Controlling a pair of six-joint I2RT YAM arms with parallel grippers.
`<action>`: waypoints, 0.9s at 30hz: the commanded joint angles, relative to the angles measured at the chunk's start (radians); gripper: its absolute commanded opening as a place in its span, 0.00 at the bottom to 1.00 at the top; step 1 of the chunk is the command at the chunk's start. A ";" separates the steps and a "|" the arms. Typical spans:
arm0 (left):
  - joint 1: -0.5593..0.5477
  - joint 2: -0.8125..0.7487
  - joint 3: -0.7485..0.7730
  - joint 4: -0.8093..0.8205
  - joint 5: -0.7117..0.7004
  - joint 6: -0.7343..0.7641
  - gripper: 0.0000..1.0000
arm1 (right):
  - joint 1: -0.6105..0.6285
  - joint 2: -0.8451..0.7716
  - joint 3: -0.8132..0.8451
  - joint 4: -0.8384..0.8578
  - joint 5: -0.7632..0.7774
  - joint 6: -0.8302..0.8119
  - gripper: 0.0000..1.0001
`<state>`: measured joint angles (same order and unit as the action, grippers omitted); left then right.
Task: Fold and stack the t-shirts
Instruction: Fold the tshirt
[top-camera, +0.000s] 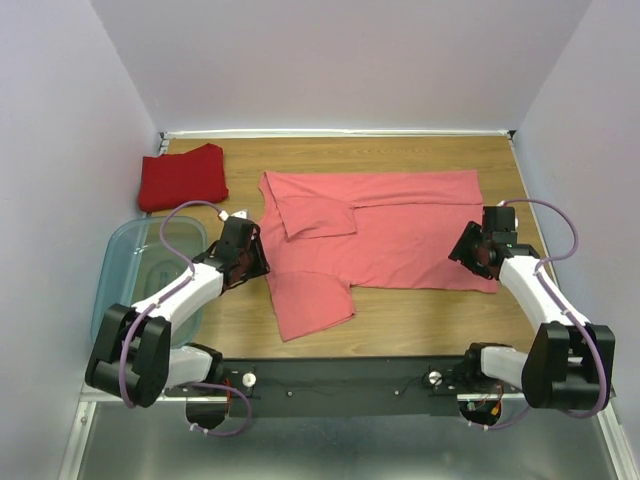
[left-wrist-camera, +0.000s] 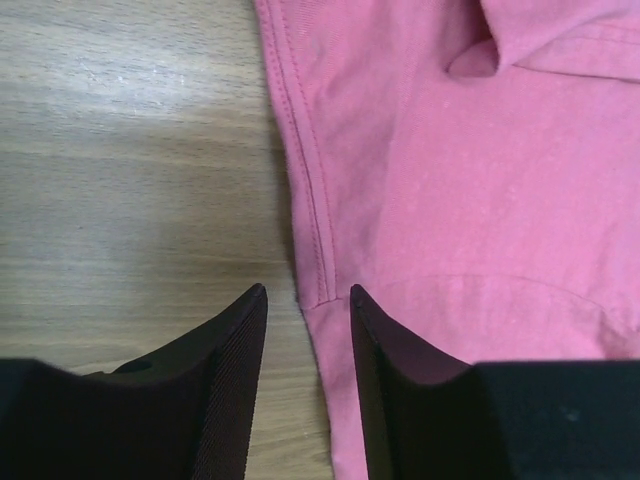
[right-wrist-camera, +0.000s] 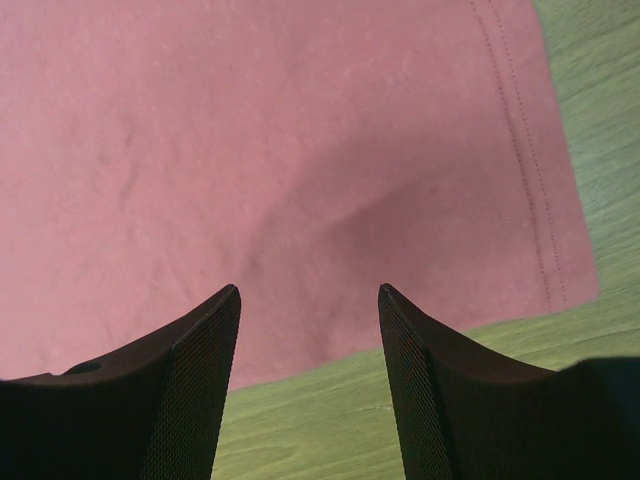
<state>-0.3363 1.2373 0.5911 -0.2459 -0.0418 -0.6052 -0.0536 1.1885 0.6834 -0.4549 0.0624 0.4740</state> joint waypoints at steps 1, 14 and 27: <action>-0.003 0.062 0.013 -0.012 -0.059 0.022 0.48 | -0.003 -0.004 0.010 -0.025 0.016 0.011 0.65; -0.059 0.149 0.053 0.000 -0.079 0.012 0.50 | -0.003 -0.061 -0.021 -0.018 -0.012 0.012 0.65; -0.110 0.224 0.072 -0.088 -0.161 -0.007 0.47 | -0.003 -0.133 -0.028 -0.004 -0.056 0.020 0.65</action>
<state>-0.4213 1.4040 0.6605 -0.2539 -0.1474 -0.5926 -0.0536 1.0901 0.6682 -0.4614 0.0284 0.4801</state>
